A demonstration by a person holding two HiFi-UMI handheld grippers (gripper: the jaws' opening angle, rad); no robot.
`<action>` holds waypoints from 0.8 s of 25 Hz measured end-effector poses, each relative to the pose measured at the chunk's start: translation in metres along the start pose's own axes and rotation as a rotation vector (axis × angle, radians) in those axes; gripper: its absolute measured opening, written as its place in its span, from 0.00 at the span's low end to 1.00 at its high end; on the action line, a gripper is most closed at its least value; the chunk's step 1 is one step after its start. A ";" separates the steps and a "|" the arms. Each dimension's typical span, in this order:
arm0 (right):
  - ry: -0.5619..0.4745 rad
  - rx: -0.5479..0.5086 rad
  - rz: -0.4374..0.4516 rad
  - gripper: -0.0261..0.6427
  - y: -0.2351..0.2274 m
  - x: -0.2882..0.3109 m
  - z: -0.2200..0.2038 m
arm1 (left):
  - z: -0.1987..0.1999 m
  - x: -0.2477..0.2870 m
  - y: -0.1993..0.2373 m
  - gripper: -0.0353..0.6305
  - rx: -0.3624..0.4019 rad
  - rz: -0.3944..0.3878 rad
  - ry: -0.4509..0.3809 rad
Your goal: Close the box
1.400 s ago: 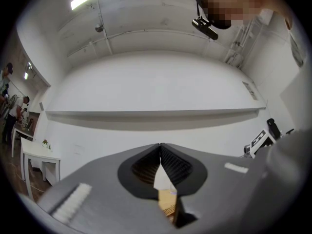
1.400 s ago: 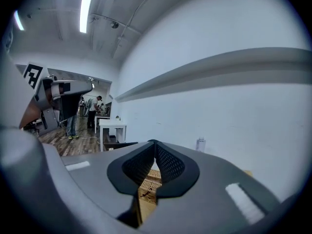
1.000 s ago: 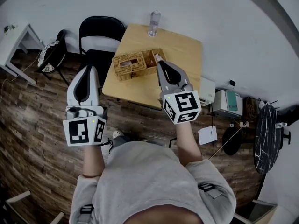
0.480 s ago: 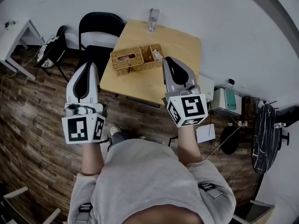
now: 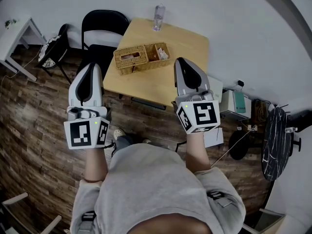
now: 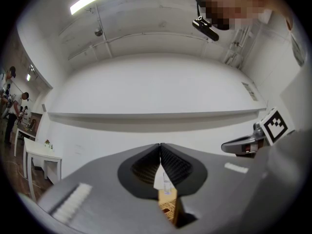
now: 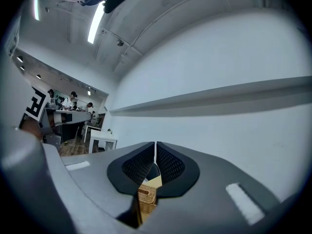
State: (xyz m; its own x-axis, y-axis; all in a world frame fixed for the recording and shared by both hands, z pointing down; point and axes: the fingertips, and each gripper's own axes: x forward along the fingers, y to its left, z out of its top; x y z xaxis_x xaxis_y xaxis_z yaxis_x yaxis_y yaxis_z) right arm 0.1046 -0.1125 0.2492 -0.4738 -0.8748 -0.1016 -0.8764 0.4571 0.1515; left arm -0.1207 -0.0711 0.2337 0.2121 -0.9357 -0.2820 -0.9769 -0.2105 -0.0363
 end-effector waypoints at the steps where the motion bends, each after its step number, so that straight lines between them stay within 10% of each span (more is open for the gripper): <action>1: -0.001 -0.001 -0.003 0.06 -0.001 -0.001 0.000 | 0.000 0.000 -0.001 0.14 -0.001 0.000 0.000; 20: -0.014 -0.005 -0.022 0.06 -0.008 -0.029 0.004 | 0.003 -0.016 -0.019 0.14 -0.011 0.009 -0.006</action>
State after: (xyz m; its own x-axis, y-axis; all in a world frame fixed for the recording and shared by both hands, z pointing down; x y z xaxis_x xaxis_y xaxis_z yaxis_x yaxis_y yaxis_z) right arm 0.1246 -0.0901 0.2466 -0.4557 -0.8821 -0.1189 -0.8862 0.4371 0.1536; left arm -0.1060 -0.0514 0.2359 0.2029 -0.9359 -0.2879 -0.9785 -0.2050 -0.0232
